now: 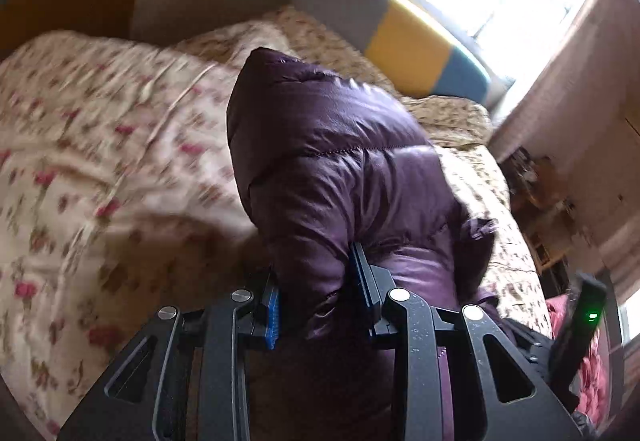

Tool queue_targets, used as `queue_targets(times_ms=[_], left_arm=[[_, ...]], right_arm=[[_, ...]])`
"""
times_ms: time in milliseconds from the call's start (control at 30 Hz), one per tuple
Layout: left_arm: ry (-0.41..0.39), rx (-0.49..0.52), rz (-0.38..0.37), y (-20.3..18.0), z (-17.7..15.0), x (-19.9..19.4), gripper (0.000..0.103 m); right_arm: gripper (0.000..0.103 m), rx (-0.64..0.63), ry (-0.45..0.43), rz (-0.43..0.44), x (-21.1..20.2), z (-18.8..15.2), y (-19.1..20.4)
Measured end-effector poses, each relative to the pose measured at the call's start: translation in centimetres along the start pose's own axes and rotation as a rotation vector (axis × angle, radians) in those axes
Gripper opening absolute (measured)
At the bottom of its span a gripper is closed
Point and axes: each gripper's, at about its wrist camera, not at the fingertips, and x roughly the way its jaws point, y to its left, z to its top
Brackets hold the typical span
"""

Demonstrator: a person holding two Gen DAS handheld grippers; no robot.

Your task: Fold large clothes

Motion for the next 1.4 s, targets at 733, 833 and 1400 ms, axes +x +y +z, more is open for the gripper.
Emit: queue_targets(times_ms=[733, 833, 1400], left_arm=[[-0.026, 0.055, 0.205, -0.4, -2.4, 1.6, 0.042], [-0.040, 0.042, 0.226, -0.3, -2.1, 0.8, 0.044], [-0.114, 0.066, 0.238, -3.0, 0.0, -1.5, 0.044]], right_arm=[[0.049, 0.074, -0.070, -0.097, 0.0, -1.7, -0.5], [0.054, 0.062, -0.101, -0.113, -1.7, -1.1, 0.0], [0.043, 0.000, -0.214, -0.183, -5.1, 3.7, 4.9]])
